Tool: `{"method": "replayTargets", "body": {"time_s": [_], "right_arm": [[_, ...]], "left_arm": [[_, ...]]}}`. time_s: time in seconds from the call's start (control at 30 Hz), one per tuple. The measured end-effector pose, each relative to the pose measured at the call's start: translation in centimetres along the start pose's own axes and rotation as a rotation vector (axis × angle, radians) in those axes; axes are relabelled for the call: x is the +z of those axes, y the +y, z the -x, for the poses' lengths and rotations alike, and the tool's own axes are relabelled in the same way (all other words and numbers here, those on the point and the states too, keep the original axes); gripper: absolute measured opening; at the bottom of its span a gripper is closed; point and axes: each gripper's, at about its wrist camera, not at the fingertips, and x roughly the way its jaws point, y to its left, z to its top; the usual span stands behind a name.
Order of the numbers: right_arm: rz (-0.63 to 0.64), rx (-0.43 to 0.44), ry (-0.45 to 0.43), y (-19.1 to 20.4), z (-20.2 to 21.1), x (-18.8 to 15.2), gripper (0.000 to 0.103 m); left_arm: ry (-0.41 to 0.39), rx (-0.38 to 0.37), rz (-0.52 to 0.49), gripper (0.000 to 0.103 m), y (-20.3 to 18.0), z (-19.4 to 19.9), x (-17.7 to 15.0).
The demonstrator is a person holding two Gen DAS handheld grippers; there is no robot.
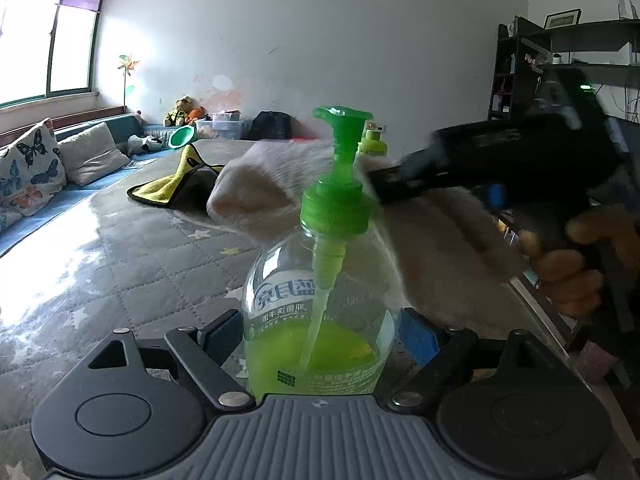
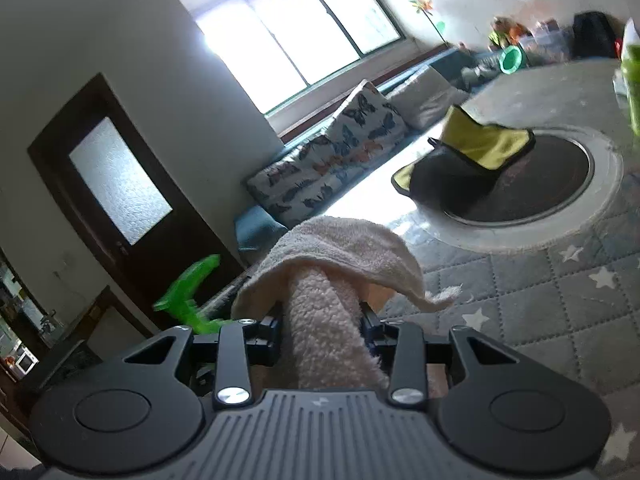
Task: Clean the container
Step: 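Wipe the bottle's shoulder and pump with the towel in the right gripper, then keep wiping the bottle body with the towel in the right gripper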
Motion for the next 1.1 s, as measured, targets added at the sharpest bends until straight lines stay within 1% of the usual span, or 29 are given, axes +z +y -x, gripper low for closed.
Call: {"method": "replayTargets", "body": {"time_s": [0.2, 0.33, 0.4, 0.6, 0.7, 0.8, 0.9, 1.03, 1.1], "right_arm": [[-0.072, -0.049, 0.043, -2.5, -2.2, -0.7, 0.037], [-0.043, -0.111, 0.097, -3.3, -2.8, -2.6, 0.038], [-0.038, -0.115, 0.093, -3.4, -2.5, -3.2, 0.038], [-0.028, -0.123, 0.083, -3.2, -0.9, -4.3, 0.038], [-0.048, -0.115, 0.074, -3.3, -0.1, -4.7, 0.037], [-0.092, -0.081, 0.055, -3.5, 0.7, -4.5, 0.036], [-0.101, -0.038, 0.015, -2.9, 1.7, -3.4, 0.036], [-0.065, 0.033, -0.022, -1.2, 2.2, -1.3, 0.036], [-0.038, 0.052, -0.016, -0.3, 1.6, -0.3, 0.036]], "left_arm": [[-0.004, -0.002, 0.002, 0.087, 0.0, -0.2, -0.1], [0.003, 0.009, 0.007, 0.089, -0.1, -0.3, -0.1], [0.014, 0.019, 0.016, 0.089, -0.2, -0.4, -0.1], [0.011, 0.064, 0.032, 0.089, -1.0, -0.1, 0.2], [0.012, 0.071, 0.035, 0.087, -1.0, -0.1, 0.4], [0.011, 0.07, 0.003, 0.087, -1.2, -0.1, 0.4], [0.01, 0.055, -0.015, 0.087, -1.0, -0.1, 0.3], [0.011, 0.031, -0.039, 0.087, -0.8, -0.1, 0.3], [0.009, 0.026, -0.045, 0.087, -0.8, -0.1, 0.2]]}}
